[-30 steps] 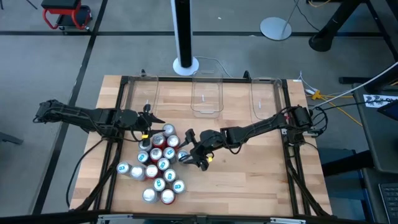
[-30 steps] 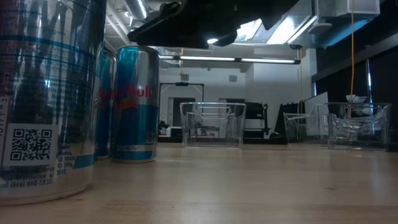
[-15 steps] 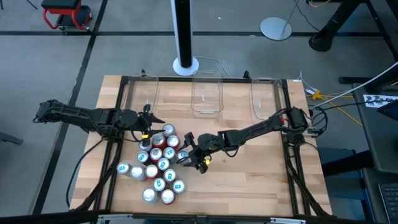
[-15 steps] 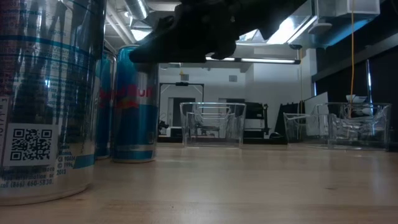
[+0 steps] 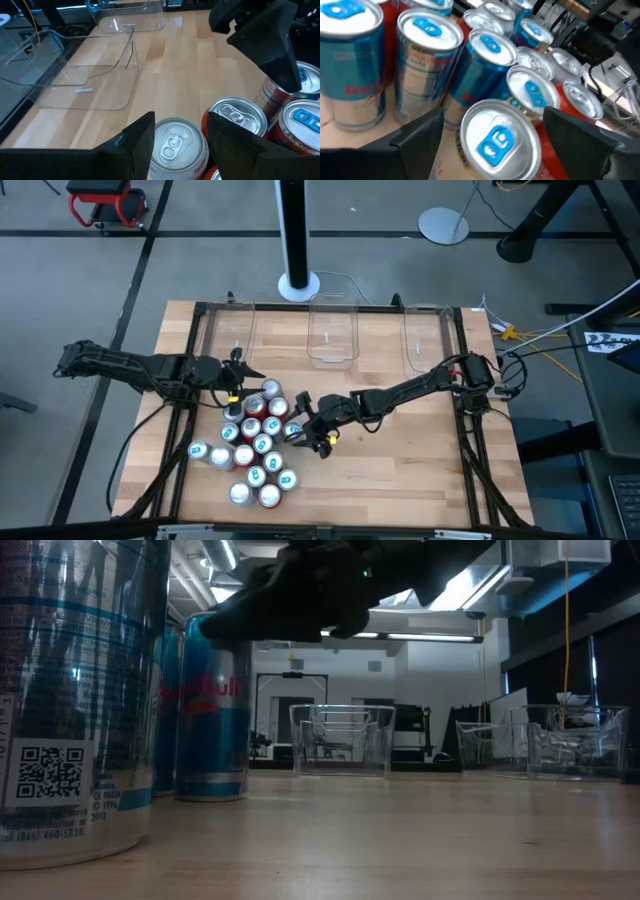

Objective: Sort soda cans
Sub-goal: Put the blue soda can into the middle transparent bin

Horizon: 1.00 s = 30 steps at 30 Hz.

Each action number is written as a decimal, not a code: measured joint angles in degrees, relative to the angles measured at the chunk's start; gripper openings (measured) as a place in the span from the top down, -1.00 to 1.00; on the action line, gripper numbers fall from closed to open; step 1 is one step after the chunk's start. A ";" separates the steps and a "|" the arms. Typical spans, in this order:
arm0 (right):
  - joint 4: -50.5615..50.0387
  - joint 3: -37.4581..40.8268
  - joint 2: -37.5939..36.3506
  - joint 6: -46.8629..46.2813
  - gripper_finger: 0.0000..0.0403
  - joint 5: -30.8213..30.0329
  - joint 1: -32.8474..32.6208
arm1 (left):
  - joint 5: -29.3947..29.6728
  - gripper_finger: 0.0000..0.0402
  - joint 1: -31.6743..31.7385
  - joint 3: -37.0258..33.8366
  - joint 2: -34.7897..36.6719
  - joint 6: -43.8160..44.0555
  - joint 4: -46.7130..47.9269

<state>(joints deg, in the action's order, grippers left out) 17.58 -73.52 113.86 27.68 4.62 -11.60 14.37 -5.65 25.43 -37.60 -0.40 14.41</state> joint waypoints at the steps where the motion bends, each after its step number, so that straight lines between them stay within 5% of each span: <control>1: 0.21 0.00 0.00 -0.01 -0.69 0.00 0.00 | -0.01 0.15 0.02 0.00 0.00 0.00 0.00; 30: 0.18 0.00 3.37 -1.88 -0.69 -1.05 0.11 | -0.02 0.15 0.02 0.00 0.00 -0.01 -0.04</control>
<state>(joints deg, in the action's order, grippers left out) 17.76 -73.52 117.23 25.81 3.57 -11.49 14.35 -5.63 25.43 -37.60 -0.40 14.37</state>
